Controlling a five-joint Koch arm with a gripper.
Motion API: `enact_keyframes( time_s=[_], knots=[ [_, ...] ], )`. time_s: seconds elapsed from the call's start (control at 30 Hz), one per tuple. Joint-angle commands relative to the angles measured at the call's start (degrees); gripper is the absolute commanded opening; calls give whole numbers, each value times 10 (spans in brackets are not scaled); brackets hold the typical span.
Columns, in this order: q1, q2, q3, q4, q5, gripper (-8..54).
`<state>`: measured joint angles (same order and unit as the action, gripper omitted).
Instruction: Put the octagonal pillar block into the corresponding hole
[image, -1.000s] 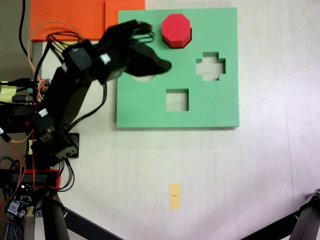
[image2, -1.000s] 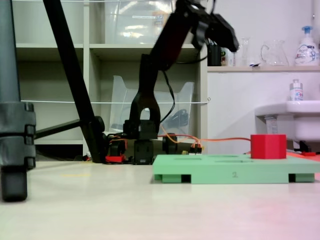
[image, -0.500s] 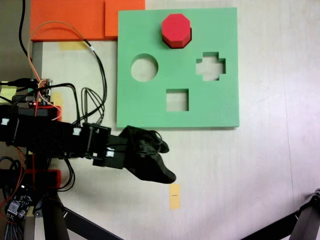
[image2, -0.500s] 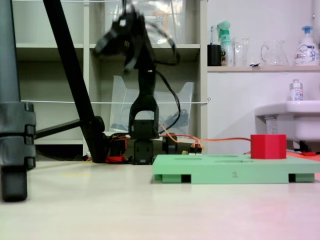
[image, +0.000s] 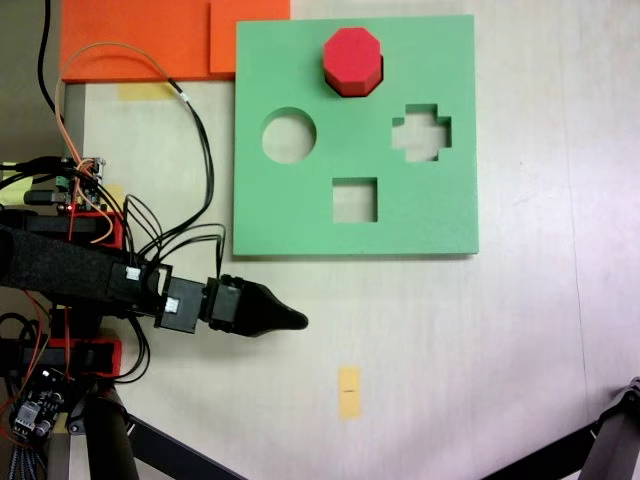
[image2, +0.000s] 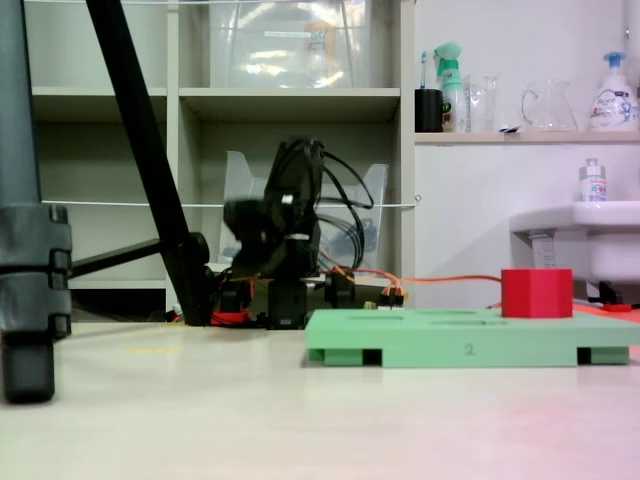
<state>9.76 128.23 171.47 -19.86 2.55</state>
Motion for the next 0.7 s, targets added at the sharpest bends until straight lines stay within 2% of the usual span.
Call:
enact_keyframes(
  time_s=[0.0, 0.3, 0.67],
  knots=[
    [-4, 40, 47, -25, -1, 359],
    [-4, 47, 81, 197, 4, 352],
    [-3, 46, 81, 193, 6, 345]
  ],
)
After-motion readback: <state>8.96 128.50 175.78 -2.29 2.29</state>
